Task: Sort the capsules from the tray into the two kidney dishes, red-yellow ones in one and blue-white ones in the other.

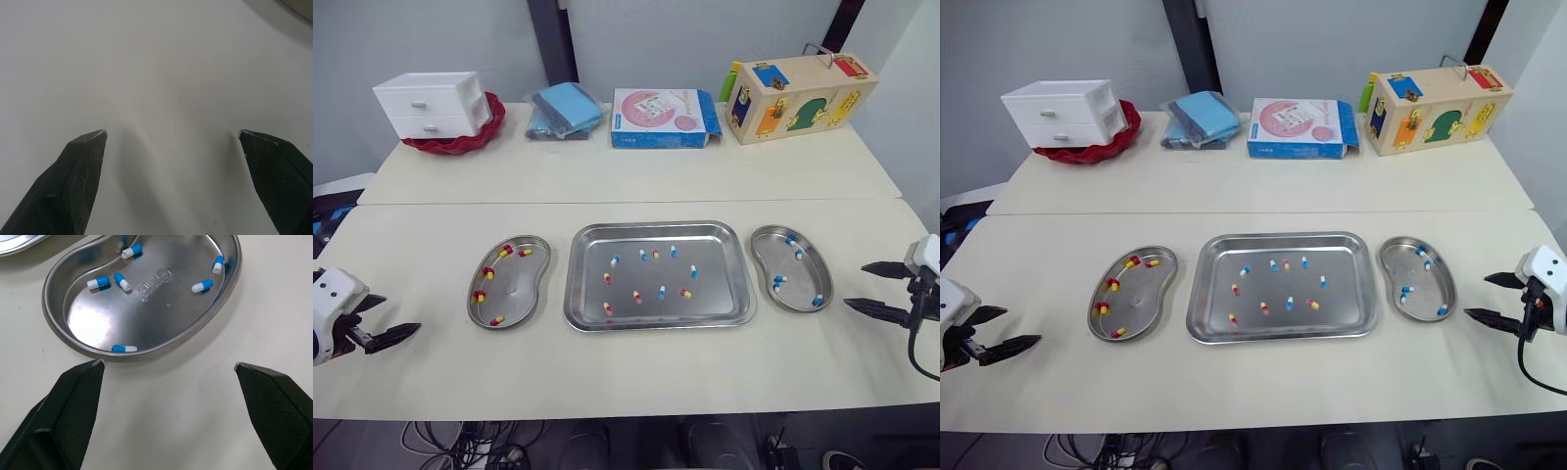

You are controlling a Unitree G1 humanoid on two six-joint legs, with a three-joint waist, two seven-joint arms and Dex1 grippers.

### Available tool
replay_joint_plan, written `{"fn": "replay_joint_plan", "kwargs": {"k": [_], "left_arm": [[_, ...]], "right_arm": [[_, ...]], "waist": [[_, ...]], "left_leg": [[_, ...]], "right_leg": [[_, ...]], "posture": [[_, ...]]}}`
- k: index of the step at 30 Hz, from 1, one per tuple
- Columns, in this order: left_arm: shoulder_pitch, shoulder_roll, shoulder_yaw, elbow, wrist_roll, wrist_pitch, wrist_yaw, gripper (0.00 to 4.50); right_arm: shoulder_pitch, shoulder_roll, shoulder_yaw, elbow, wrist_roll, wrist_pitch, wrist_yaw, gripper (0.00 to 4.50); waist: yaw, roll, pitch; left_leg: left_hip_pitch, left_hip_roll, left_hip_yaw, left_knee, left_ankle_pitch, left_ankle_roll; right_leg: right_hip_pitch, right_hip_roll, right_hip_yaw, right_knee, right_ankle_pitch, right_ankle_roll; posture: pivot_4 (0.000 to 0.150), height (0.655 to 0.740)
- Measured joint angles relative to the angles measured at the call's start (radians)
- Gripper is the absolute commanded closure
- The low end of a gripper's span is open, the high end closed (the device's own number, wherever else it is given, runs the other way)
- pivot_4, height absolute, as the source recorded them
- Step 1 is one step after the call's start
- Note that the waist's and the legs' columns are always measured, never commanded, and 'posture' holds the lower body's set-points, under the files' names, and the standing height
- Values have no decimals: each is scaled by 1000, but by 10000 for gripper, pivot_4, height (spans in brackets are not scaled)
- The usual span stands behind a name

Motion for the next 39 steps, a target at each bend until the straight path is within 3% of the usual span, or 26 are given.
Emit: {"fn": "replay_joint_plan", "kwargs": {"k": [39], "left_arm": [[45,18,2,-13,-3,6,-6,215]], "right_arm": [[106,-12,-46,-5,19,-19,28,0]], "waist": [[-7,0,0]], "left_leg": [[0,0,0,0,0,0]], "right_leg": [[1,0,0,0,0,0]], "posture": [[1500,7400]]}}
